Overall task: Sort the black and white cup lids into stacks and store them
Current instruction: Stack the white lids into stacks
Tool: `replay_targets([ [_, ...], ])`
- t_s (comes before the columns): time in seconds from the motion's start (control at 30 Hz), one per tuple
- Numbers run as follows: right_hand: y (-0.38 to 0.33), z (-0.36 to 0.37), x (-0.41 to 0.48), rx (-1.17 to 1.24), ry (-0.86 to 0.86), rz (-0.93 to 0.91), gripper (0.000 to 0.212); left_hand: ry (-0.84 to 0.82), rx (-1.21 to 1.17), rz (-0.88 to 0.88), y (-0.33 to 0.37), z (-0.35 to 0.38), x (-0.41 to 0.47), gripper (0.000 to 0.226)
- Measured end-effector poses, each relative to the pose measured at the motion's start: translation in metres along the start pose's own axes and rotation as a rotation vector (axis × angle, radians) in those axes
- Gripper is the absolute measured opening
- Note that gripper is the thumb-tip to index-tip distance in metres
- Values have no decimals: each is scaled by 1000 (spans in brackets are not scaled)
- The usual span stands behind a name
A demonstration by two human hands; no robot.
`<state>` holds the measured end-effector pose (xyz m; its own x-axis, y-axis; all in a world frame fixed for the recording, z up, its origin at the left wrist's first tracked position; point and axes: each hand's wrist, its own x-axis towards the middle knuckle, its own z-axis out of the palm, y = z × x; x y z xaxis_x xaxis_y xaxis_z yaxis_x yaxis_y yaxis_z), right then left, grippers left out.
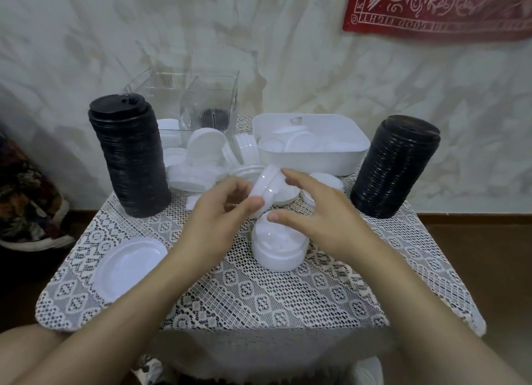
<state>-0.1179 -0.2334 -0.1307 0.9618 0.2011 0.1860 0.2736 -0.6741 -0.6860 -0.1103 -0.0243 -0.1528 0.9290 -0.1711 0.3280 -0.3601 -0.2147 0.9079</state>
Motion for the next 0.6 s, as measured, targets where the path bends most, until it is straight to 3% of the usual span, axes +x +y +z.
replay_targets([
  [0.17, -4, 8, 5, 116, 19, -6, 101, -44, -201, 20, 6, 3, 2, 7],
  [0.37, -7, 10, 7, 240, 34, -25, 97, -41, -372, -26, 11, 2, -3, 14],
  [0.6, -3, -16, -1, 191, -15, 24, 100, 166, -342, -82, 5, -10, 2, 7],
])
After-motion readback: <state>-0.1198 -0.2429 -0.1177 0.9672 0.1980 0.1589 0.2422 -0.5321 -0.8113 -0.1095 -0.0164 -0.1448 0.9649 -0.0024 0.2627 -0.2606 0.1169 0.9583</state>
